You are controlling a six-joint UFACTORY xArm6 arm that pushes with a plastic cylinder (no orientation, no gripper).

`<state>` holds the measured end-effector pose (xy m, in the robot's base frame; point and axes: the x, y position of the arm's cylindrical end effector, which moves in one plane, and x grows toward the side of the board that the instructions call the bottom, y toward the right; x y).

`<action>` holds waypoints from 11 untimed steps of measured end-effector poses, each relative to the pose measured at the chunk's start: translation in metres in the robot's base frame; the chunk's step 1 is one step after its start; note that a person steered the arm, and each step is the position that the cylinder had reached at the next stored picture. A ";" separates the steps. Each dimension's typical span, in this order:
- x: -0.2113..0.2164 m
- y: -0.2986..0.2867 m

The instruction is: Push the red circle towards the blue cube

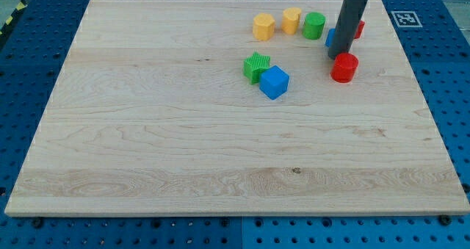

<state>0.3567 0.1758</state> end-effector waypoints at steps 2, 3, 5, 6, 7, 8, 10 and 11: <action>-0.008 0.032; -0.008 0.058; 0.027 0.033; 0.045 0.016; 0.044 0.016; 0.050 0.006; 0.031 -0.007; 0.015 -0.009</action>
